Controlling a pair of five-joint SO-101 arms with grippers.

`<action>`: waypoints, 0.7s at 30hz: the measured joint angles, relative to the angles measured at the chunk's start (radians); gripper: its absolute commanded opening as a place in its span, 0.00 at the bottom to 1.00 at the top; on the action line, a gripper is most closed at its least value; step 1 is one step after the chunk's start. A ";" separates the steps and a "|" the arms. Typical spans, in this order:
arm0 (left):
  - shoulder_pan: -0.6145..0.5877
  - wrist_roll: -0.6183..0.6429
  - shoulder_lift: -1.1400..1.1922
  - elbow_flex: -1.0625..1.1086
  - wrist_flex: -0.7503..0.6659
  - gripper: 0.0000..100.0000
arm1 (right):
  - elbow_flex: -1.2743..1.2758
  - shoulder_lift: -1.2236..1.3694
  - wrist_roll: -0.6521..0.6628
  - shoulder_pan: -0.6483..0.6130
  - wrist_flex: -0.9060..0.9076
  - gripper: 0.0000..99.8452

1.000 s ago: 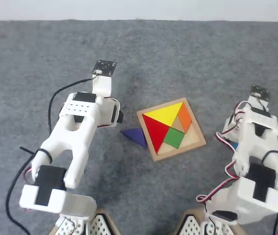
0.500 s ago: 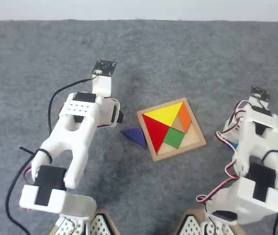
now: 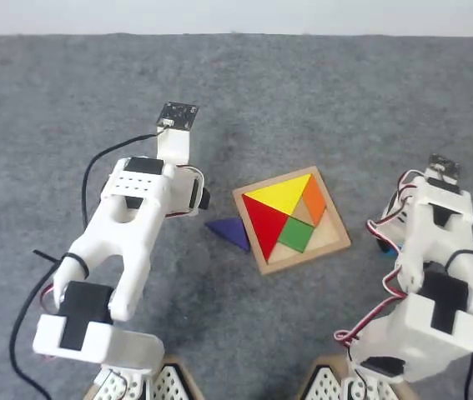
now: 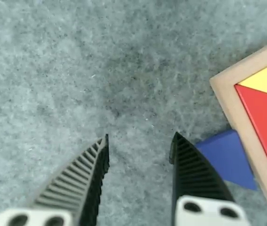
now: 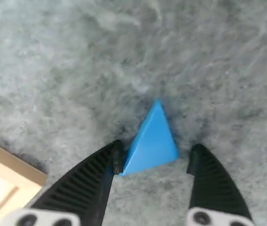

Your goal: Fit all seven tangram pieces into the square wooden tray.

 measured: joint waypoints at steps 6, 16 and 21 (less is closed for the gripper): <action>0.000 0.000 0.000 0.000 0.000 0.21 | -0.017 0.005 0.000 0.003 0.002 0.08; 0.000 0.000 0.000 0.000 -0.003 0.21 | -0.043 0.014 0.041 0.005 0.037 0.04; 0.000 0.000 0.000 0.000 -0.006 0.21 | -0.140 0.038 0.129 -0.009 0.181 0.04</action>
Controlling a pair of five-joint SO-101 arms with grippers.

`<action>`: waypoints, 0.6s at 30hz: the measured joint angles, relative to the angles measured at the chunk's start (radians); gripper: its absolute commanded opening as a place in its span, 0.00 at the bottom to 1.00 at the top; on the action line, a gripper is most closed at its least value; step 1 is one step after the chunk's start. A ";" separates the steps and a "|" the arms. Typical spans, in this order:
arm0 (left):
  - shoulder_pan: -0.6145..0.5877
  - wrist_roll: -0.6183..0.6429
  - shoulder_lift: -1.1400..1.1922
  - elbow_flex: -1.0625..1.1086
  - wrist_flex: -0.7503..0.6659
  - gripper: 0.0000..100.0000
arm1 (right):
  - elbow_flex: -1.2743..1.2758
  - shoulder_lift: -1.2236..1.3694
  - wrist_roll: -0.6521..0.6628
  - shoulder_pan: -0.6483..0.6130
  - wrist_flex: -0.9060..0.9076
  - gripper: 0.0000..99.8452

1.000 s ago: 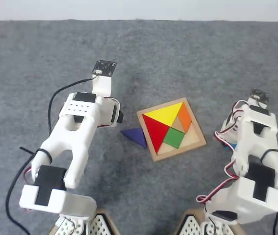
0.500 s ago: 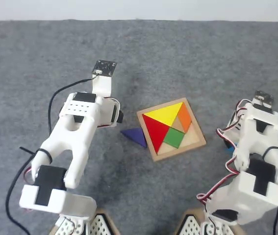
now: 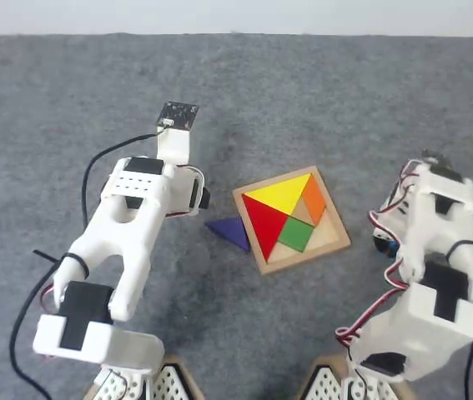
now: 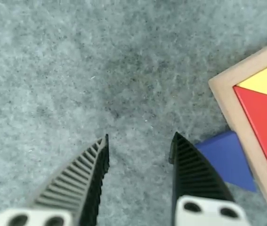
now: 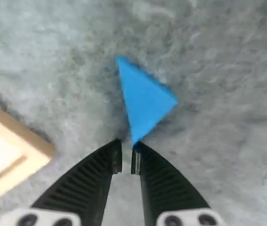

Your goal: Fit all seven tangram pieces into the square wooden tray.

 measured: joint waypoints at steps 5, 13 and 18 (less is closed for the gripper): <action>0.000 0.000 0.000 0.000 0.000 0.21 | -0.120 -0.055 0.166 0.003 0.118 0.04; 0.000 0.000 0.000 0.000 0.000 0.21 | -0.209 -0.100 0.393 0.003 0.178 0.19; 0.000 0.000 0.000 0.000 0.000 0.21 | -0.209 -0.046 0.391 -0.028 0.147 0.31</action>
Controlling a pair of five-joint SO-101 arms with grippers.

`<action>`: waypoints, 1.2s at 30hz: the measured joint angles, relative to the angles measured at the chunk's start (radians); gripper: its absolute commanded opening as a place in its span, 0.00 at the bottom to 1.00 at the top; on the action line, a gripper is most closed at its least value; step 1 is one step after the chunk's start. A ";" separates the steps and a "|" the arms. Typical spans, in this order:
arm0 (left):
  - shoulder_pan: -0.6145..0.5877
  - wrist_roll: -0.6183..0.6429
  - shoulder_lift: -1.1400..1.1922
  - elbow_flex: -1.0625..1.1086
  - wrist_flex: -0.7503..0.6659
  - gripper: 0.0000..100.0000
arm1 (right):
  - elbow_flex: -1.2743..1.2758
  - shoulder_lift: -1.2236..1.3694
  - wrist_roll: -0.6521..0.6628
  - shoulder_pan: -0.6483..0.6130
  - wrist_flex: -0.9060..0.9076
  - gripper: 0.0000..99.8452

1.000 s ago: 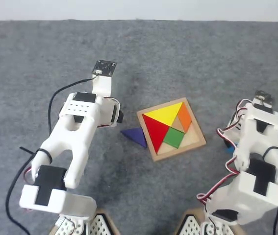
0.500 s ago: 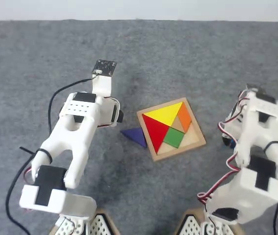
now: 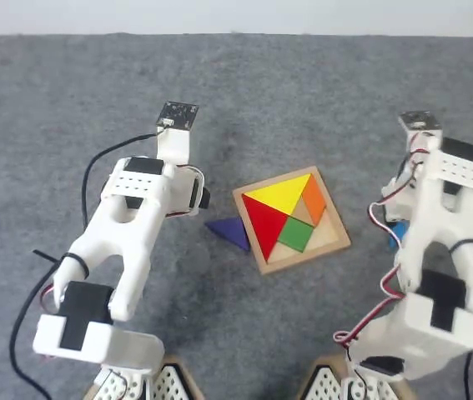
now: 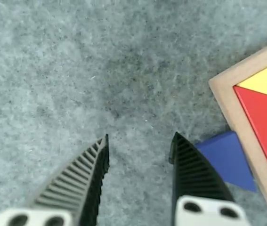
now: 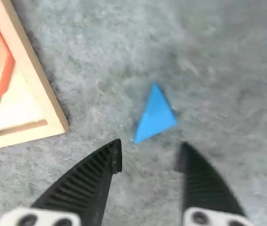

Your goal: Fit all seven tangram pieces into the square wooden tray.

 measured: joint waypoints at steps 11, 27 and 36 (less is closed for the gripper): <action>0.000 0.000 0.000 0.000 0.000 0.21 | -0.002 0.218 -0.032 0.000 -0.071 0.20; 0.000 0.000 0.000 0.000 0.000 0.21 | -0.025 0.238 -0.066 0.006 -0.129 0.10; 0.000 0.000 0.000 0.000 0.000 0.21 | -0.025 0.235 -0.066 0.006 -0.135 0.06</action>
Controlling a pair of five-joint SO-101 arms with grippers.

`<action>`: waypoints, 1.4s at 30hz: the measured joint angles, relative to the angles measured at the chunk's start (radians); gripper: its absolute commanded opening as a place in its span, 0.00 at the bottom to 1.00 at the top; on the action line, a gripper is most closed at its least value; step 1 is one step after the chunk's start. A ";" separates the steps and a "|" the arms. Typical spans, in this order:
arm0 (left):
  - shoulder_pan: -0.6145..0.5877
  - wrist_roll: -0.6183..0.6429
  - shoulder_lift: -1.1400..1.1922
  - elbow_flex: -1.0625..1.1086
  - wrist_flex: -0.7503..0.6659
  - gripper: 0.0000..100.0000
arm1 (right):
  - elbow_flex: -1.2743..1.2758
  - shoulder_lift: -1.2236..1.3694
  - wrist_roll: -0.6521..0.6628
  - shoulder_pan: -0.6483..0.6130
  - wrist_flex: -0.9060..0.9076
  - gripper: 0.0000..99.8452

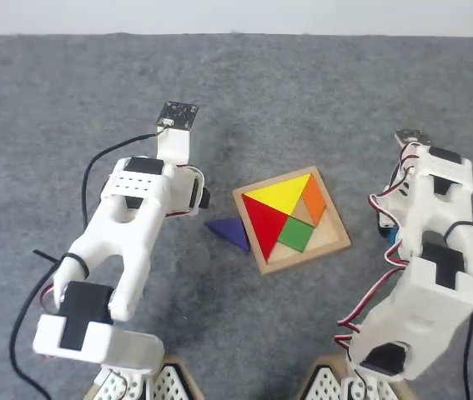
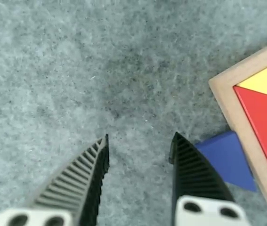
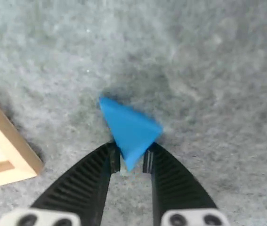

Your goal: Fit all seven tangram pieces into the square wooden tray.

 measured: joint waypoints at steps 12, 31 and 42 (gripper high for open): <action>0.000 0.000 0.000 0.000 0.000 0.21 | 0.002 -0.126 0.002 -0.006 0.014 0.29; 0.000 0.000 0.000 0.000 0.000 0.21 | -0.083 0.087 0.041 -0.094 -0.061 0.14; 0.000 0.000 0.000 0.000 0.000 0.21 | -0.146 0.109 0.029 -0.087 -0.064 0.08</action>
